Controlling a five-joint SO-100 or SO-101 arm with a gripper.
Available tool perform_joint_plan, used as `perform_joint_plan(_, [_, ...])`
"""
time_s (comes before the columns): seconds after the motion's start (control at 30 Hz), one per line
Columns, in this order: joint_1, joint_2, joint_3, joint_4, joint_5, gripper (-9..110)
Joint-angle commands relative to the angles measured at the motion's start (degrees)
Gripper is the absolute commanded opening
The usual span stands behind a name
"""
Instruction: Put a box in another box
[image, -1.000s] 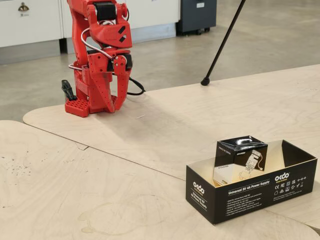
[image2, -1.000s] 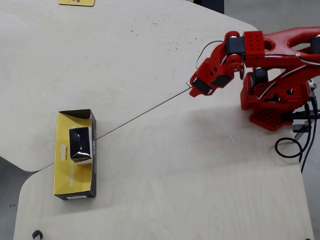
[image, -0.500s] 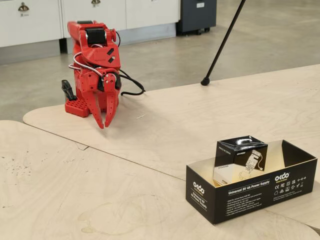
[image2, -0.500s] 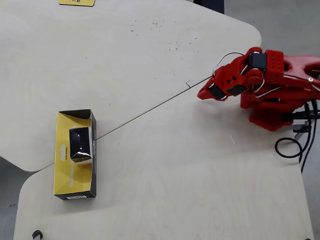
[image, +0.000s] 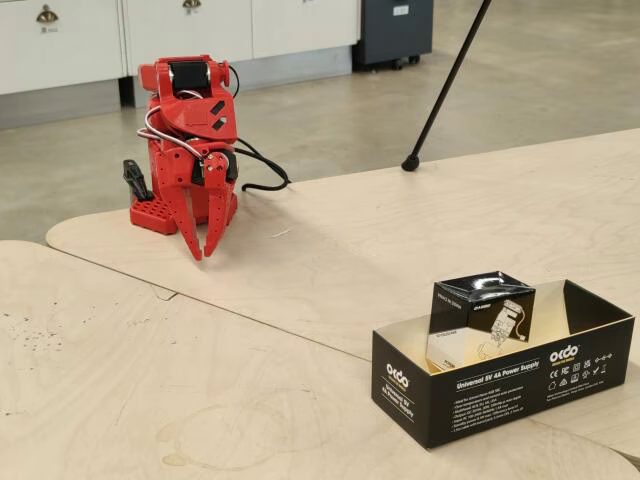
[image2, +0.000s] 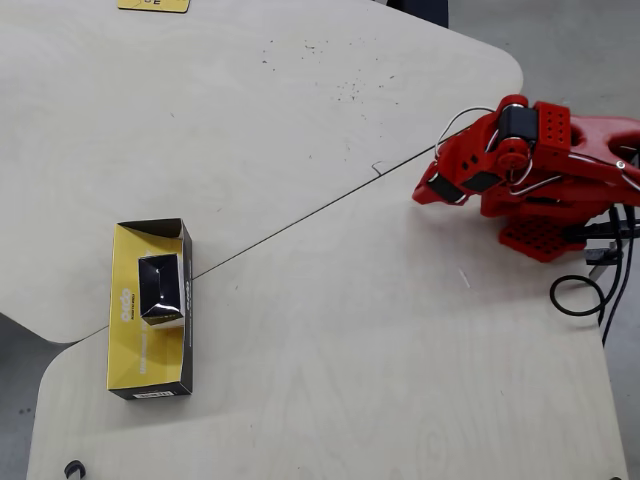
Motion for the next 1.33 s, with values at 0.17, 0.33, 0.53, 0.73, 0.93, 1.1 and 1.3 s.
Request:
perform_joint_plan(0.17, [-0.44,0.09,-0.26,2.46,-2.9,0])
perform_joint_plan(0.33, [-0.44,0.09,-0.26,2.46,-2.9,0])
perform_joint_plan(0.53, [0.97,0.09,-0.26,2.55,-3.25,0])
perform_joint_plan(0.73, [3.78,0.09,-0.26,2.55,-3.34,0])
perform_joint_plan(0.93, [3.69,0.09,-0.26,2.55,-3.34,0])
perform_joint_plan(1.1, [3.69,0.09,-0.26,2.55,-3.34,0])
perform_joint_plan(1.3, [3.69,0.09,-0.26,2.55,-3.34,0])
